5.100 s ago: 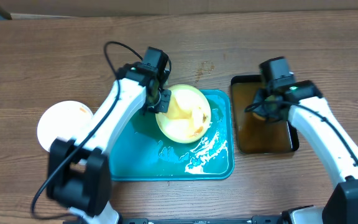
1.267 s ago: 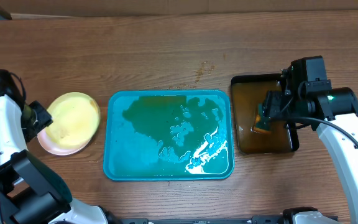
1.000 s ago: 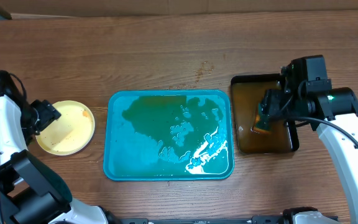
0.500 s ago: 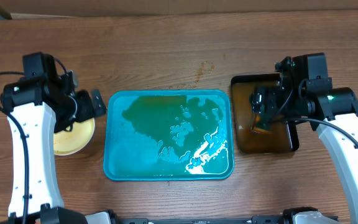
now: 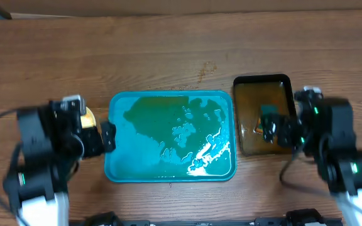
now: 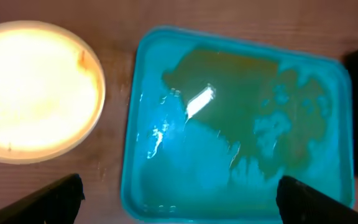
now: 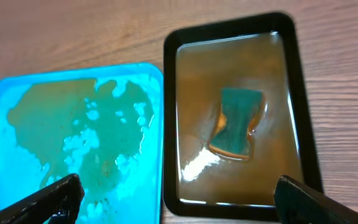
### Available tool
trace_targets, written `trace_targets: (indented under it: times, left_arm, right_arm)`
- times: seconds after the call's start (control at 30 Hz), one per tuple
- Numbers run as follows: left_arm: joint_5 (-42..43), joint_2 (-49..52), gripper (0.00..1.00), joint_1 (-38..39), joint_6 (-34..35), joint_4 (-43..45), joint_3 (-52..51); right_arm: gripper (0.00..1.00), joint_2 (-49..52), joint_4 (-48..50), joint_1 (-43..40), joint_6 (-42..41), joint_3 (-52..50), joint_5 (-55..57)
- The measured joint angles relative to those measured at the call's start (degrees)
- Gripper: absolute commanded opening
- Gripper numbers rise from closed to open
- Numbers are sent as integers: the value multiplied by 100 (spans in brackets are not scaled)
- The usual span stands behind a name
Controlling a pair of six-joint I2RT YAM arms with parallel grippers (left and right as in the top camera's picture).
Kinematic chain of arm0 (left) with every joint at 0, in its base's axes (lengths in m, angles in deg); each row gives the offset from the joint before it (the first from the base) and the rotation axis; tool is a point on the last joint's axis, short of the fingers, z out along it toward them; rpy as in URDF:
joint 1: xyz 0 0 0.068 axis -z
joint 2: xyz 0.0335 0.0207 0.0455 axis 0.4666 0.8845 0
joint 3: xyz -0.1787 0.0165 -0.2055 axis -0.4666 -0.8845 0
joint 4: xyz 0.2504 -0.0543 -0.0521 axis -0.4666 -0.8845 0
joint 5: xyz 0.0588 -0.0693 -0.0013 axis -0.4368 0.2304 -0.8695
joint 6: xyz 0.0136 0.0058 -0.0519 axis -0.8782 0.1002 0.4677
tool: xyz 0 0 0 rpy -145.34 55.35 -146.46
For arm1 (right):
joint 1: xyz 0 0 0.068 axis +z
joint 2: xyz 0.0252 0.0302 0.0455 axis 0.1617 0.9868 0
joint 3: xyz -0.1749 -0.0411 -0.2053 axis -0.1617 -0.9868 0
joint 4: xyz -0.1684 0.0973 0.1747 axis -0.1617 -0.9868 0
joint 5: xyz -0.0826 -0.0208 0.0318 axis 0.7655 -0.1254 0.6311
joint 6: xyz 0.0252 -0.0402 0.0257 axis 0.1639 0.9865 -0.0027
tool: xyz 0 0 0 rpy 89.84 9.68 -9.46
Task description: Clean dirty plates on tray and stack at the side
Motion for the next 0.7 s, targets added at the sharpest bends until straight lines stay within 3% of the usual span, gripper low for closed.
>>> trace_targets:
  times: [0.23, 0.7]
  left_arm:
    - [212, -1873, 100, 2, -2, 590, -866]
    - [254, -2057, 100, 0, -2, 120, -940]
  right_arm:
    - [100, -1281, -387, 0, 0, -339, 214]
    - [100, -1283, -658, 0, -2, -374, 243]
